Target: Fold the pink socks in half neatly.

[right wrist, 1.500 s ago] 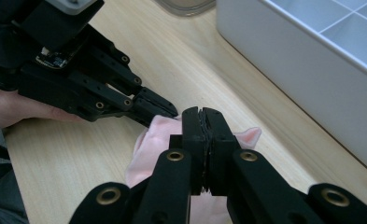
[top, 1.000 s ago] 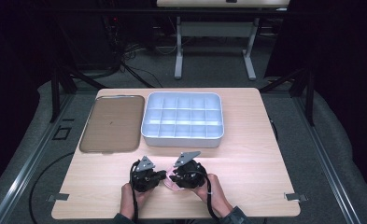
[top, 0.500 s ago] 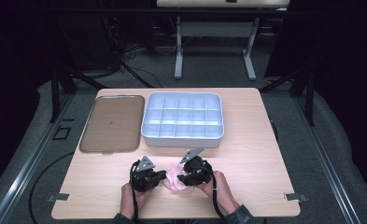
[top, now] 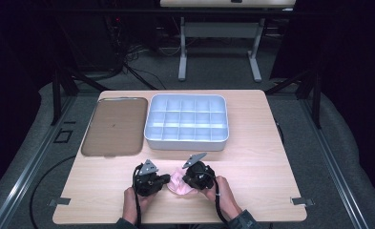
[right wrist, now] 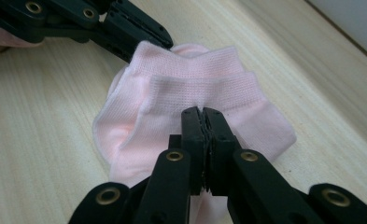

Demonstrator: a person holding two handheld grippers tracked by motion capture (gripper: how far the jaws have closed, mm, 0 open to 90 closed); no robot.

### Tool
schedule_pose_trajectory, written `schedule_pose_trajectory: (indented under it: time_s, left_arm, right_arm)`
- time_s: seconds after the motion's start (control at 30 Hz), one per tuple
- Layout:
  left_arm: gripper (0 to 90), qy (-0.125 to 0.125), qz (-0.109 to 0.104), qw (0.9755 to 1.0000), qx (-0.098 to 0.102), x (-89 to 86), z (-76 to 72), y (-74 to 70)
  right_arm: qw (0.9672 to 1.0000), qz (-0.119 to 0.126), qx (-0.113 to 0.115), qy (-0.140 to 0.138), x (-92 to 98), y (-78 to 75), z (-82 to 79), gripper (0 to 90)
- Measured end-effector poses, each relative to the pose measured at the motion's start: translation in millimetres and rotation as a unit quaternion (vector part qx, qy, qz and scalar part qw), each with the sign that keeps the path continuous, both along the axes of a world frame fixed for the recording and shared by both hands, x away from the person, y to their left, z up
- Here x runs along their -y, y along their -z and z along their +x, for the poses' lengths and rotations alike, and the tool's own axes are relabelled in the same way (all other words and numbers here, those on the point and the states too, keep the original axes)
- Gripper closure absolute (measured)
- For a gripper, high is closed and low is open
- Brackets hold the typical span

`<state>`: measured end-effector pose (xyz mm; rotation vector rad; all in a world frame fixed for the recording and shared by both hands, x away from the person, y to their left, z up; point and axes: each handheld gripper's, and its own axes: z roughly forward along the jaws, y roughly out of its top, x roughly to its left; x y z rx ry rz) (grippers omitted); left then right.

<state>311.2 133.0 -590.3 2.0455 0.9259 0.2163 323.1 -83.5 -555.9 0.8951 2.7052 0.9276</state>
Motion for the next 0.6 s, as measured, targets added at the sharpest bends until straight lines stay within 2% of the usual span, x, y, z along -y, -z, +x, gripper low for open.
schedule_pose_trajectory:
  time_s: [0.17,0.2,0.27,0.5,0.6]
  left_arm:
    - [85.3,0.0,0.0,1.0,0.0,0.1,0.0,0.0]
    - [85.3,0.0,0.0,1.0,0.0,0.1,-0.1,0.0]
    - [85.3,0.0,-0.001,1.0,0.0,0.1,-0.1,0.0]
    - [85.3,0.0,0.0,1.0,0.0,0.2,-0.1,0.0]
    - [85.2,0.0,0.0,1.0,0.001,0.2,-0.1,0.0]
  right_arm:
    - [0.9999,0.013,0.007,0.005,5.6,-8.0,-1.8,89.1]
    - [0.9996,0.026,0.01,0.008,7.7,-13.4,-3.0,89.1]
    - [0.9994,0.031,0.012,0.005,9.3,-17.6,-3.1,89.1]
    - [0.9987,0.05,0.01,-0.002,7.2,-21.2,-0.5,89.1]
    - [0.9988,0.048,0.006,-0.01,2.2,-19.1,-0.5,89.1]
